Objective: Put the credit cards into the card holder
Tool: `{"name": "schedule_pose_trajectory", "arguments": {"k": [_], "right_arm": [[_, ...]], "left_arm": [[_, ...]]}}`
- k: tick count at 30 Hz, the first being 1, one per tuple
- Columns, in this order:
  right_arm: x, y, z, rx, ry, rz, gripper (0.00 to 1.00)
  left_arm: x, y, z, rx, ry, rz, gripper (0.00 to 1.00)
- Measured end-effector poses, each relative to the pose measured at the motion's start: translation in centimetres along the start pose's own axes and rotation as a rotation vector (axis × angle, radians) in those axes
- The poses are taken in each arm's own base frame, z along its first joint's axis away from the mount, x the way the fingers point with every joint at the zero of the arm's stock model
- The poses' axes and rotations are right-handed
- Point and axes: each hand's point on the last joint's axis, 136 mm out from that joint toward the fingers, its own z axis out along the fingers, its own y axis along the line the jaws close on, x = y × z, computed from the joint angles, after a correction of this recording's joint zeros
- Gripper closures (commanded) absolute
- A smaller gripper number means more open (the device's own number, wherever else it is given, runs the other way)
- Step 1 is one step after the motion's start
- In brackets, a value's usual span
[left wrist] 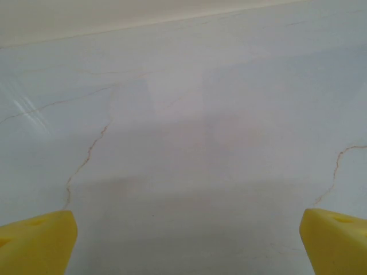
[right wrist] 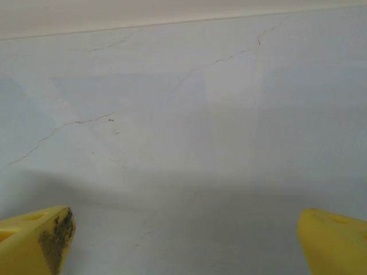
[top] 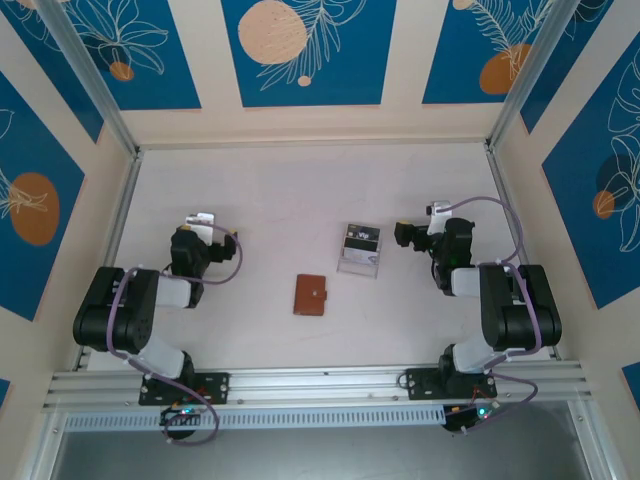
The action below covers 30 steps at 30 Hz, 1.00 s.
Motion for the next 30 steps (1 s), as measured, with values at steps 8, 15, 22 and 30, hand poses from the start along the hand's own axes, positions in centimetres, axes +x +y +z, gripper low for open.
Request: {"name": "schedule_pose_trajectory", "arguments": {"k": [8,15,22,30], "right_arm": [[0.0,0.24,0.04,-0.005,0.0,-0.003,0.01],[0.0,0.27,0.07,0.002,0.0,-0.006,0.01],[-0.06,0.2,0.08,0.009,-0.003,-0.008,0.01],[-0.11,-0.1,0.0,0.007,-0.005,0.0,0.01]], "left_arm": [[0.0,0.0,0.0,0.0,0.0,0.0,0.0],[-0.02,0.0,0.01,0.0,0.0,0.0,0.0],[-0.03,0.0,0.01,0.0,-0.001,0.0,0.0],[-0.04,0.03,0.01,-0.002,-0.001,-0.001,0.0]]}}
